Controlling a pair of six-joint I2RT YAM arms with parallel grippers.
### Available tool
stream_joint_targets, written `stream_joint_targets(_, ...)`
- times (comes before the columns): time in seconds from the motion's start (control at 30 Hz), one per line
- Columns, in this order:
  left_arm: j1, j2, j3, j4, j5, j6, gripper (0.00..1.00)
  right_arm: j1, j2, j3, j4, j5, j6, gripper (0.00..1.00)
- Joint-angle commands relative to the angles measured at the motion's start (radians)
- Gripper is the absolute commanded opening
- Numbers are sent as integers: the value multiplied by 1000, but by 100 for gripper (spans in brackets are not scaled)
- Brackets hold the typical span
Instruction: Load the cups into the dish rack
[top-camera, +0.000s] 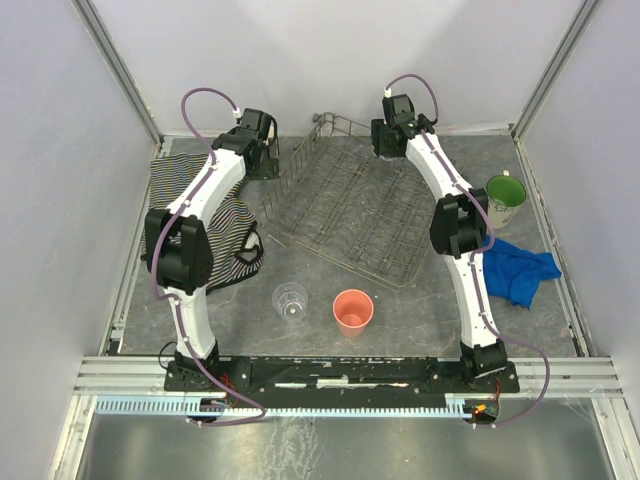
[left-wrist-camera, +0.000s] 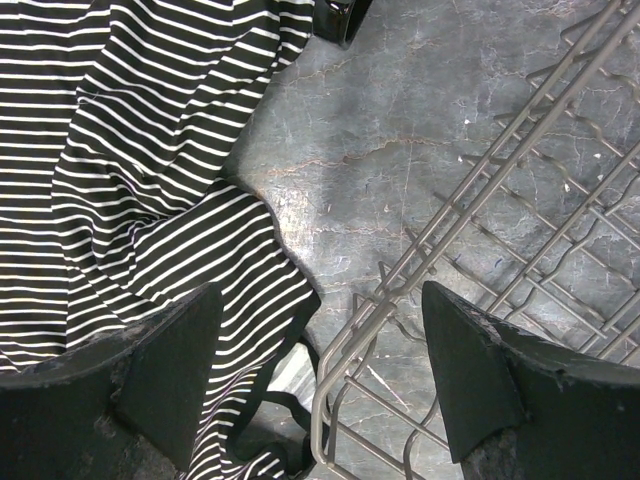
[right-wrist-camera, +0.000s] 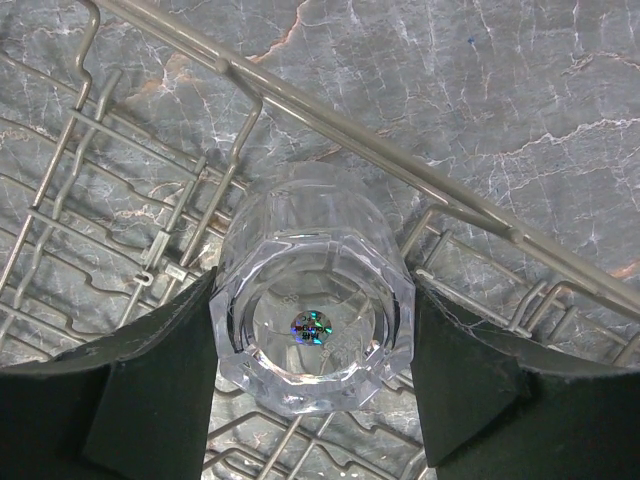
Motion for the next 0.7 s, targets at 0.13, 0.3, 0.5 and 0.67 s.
stream_joint_targets(0.13, 0, -15, 18, -9, -22, 31, 87, 4, 7, 52, 64, 8, -15, 58)
stream_joint_targets(0.3, 0, -15, 18, -17, -20, 25, 87, 4, 1, 44, 70, -14, -19, 74)
stream_joint_targets(0.5, -3, -59, -17, -40, -6, -3, 93, 4, -8, 27, 76, -32, -28, 87)
stream_joint_targets(0.67, -3, -163, -85, -69, 2, -68, 95, 5, -22, 3, 90, -37, -27, 92)
